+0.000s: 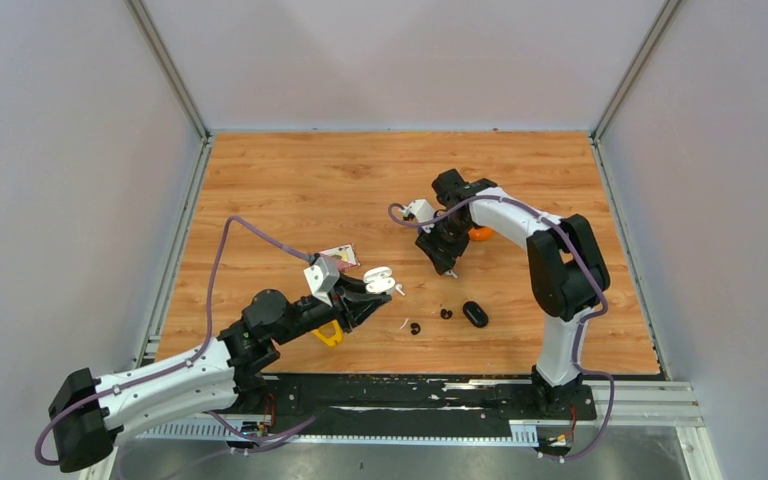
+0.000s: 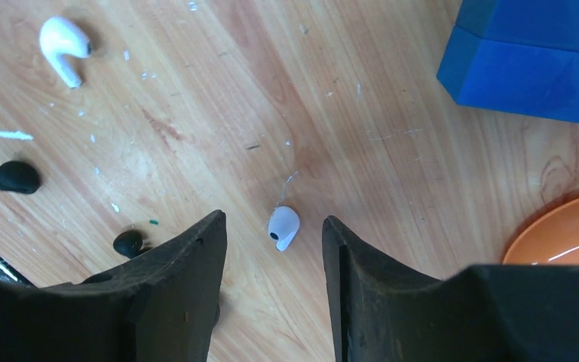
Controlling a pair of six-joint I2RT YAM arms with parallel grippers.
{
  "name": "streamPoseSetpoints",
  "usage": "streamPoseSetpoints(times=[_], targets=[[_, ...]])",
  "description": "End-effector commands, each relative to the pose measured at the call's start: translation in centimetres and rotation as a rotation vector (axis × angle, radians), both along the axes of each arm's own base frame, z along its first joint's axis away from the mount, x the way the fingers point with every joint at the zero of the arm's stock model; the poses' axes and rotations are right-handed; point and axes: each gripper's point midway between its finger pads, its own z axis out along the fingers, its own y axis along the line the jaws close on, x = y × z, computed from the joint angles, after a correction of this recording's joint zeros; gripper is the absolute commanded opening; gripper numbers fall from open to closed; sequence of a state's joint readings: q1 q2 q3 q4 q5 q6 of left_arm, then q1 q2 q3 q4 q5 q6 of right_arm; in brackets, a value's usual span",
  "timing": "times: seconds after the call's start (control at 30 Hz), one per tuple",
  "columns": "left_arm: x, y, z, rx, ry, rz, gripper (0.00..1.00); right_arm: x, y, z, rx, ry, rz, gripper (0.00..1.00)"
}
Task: Insert the wireless bluetooth earbuds into the charging case
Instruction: Pick up the earbud from the center of the board.
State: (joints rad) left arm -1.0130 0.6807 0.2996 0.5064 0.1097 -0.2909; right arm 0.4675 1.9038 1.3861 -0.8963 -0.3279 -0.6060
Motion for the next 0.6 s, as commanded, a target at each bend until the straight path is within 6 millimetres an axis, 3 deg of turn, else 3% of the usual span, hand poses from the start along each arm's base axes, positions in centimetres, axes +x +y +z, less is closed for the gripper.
streamPoseSetpoints(times=[0.0, 0.37, 0.57], targets=[[-0.1, 0.4, 1.2, -0.039, -0.016, 0.007, 0.0, 0.7, -0.5, -0.1, -0.078, 0.015, -0.117, 0.49], [-0.2, 0.6, 1.1, -0.039, -0.014, 0.012, 0.0, 0.0, -1.2, -1.7, -0.148, 0.033, -0.126, 0.35], [-0.2, 0.6, 1.0, -0.036, -0.013, 0.011, 0.0, -0.6, -1.2, -2.2, -0.16, 0.052, -0.121, 0.35]])
